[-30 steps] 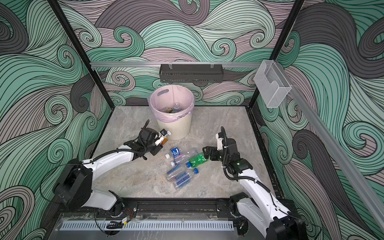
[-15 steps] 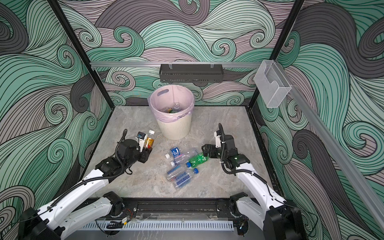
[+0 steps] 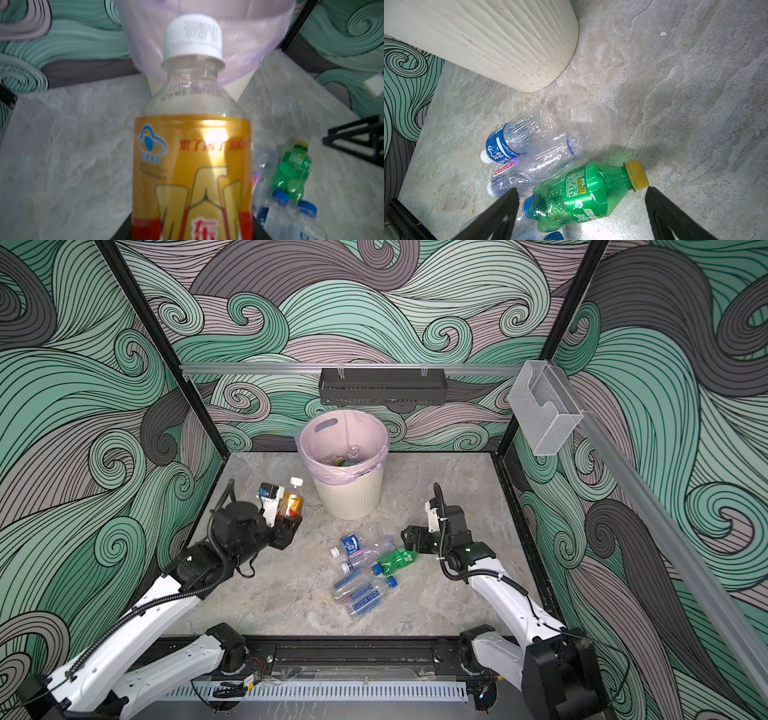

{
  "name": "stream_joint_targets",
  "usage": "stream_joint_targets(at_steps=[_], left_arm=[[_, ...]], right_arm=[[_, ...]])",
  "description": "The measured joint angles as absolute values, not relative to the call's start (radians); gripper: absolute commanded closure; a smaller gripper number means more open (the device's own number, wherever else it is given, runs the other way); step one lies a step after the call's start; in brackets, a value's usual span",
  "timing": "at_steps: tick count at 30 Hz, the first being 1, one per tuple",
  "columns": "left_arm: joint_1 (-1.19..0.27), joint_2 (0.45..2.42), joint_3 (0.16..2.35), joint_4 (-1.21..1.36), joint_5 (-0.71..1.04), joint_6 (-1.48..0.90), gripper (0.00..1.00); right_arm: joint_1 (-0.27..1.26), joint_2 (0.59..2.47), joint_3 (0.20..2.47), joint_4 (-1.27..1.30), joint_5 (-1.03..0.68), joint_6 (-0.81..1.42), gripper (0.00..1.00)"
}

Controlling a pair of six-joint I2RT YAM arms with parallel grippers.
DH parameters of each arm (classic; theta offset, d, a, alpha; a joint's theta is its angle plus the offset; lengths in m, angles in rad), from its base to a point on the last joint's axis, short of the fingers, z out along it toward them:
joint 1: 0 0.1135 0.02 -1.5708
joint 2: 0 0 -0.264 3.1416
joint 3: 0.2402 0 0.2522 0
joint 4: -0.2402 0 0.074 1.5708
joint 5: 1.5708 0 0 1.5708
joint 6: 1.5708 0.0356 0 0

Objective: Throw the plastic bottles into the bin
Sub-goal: 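Lift the red-and-gold bottle upright with the left gripper toward the bin, then open the left gripper over the bin and withdraw it toward the robot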

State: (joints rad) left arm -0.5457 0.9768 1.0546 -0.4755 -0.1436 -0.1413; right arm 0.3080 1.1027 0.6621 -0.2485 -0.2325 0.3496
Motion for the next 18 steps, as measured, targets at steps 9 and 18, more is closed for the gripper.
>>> stream_joint_targets(at_steps=[9, 18], left_arm=[[-0.532, 1.763, 2.314, -0.747, -0.116, -0.097, 0.06], [-0.53, 1.539, 1.778, -0.743, -0.149, -0.104, 0.01]], right_arm=[[0.308, 1.059, 0.662, -0.266, -0.236, 0.365, 0.05], [0.308, 1.011, 0.675, -0.368, -0.227, 0.356, 0.05]])
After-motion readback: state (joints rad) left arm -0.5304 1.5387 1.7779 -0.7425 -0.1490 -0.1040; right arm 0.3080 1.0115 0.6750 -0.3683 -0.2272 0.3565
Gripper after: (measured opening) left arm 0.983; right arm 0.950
